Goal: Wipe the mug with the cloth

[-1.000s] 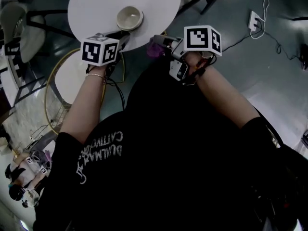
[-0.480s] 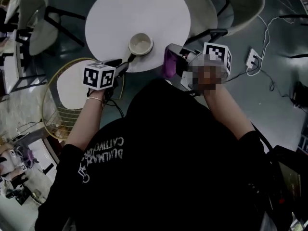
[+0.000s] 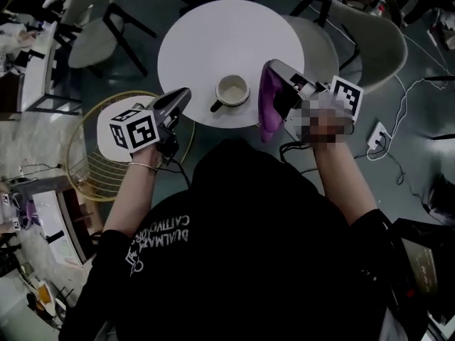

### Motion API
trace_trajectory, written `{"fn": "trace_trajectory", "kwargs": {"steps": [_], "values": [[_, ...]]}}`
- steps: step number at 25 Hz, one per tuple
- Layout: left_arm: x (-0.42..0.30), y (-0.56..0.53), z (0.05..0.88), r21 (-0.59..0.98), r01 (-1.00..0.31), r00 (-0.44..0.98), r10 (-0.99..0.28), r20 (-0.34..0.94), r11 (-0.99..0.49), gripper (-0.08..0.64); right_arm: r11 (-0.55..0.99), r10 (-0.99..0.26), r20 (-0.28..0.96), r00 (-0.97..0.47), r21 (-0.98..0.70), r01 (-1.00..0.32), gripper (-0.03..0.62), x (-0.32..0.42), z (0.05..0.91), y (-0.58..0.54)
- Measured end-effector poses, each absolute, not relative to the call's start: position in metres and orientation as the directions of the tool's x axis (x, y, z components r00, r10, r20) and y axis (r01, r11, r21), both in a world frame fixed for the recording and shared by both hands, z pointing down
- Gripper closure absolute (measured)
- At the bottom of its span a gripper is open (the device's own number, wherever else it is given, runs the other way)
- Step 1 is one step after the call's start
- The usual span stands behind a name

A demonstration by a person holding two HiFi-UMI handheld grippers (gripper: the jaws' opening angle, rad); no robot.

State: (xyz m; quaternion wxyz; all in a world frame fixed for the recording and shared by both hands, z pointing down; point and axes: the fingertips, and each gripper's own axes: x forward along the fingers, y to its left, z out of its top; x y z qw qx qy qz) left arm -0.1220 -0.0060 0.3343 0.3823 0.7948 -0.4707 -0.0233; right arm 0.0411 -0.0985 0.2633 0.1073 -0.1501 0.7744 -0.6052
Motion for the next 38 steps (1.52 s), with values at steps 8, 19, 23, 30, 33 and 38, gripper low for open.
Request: {"fn": "trace_trajectory", "kwargs": {"steps": [8,19,23,30,33,38], "values": [[-0.108,-0.015,0.176,0.431,-0.683,0.657,-0.753,0.011,-0.590,0.559,0.483,-0.327,-0.215,-0.920,-0.875,0.032,0.575,0.015,0.131,-0.064],[-0.134,0.092,0.062,0.331,-0.572,0.746,-0.644,-0.169,-0.750,0.558,0.625,-0.289,-0.450,-0.845,-0.757,0.190,0.575,-0.037,-0.004,0.049],[-0.135,0.124,0.047,0.322,-0.542,0.763,-0.615,-0.199,-0.776,0.558,0.689,-0.269,-0.467,-0.843,-0.704,0.171,0.575,-0.045,-0.035,0.094],[-0.133,0.185,0.032,0.252,-0.518,0.795,-0.569,-0.212,-0.818,0.558,0.792,-0.258,-0.450,-0.855,-0.605,0.079,0.575,-0.057,-0.056,0.173],[-0.135,0.205,0.026,0.257,-0.510,0.794,-0.564,-0.226,-0.821,0.559,0.802,-0.263,-0.438,-0.860,-0.594,0.057,0.576,-0.062,-0.053,0.194],[-0.131,0.217,0.026,0.216,-0.531,0.804,-0.568,-0.179,-0.820,0.558,0.796,-0.285,-0.426,-0.859,-0.604,0.035,0.577,-0.062,-0.046,0.201]]}}
